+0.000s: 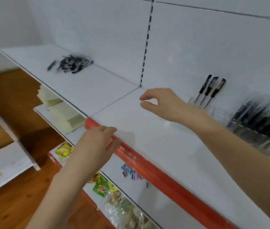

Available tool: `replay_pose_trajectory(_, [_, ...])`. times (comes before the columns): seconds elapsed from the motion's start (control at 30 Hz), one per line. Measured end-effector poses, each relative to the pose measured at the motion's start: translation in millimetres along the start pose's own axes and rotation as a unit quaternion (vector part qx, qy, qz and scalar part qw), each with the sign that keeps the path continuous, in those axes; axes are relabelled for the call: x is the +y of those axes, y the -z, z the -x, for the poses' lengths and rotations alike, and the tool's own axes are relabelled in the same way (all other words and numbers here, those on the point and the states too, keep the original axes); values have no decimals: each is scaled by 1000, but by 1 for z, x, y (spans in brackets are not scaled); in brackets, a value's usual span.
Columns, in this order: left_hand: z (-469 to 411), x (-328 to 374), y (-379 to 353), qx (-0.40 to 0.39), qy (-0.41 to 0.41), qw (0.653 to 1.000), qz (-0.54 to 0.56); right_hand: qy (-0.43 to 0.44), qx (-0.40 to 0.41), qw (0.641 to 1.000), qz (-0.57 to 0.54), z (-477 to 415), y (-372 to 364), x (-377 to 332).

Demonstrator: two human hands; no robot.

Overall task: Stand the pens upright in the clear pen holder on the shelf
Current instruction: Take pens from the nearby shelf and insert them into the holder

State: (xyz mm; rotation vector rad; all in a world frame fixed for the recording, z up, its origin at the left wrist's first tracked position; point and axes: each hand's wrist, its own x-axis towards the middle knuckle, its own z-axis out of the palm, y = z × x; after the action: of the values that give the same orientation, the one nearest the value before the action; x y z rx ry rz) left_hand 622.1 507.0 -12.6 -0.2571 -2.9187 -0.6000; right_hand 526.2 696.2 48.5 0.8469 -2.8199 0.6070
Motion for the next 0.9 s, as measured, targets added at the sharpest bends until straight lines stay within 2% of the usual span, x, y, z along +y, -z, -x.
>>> replay_pose_trajectory(0.17, [55,-75,24,21,127,991,-22,130,-104,986,7,-50,-62,-79])
replay_pose_trajectory(0.33, [112,-159,48,24,229,973,-31,175,-165,971,-1,-91,-136,-159])
replay_pose_trajectory(0.6, [188,-297,75,-38,334,941,-47,30,-183,971,-152,-87,-264,-242])
replay_pose_trajectory(0.9, [204,-399,56,-82,375,923,9,-178,-200,940,-210,-66,-353,-242])
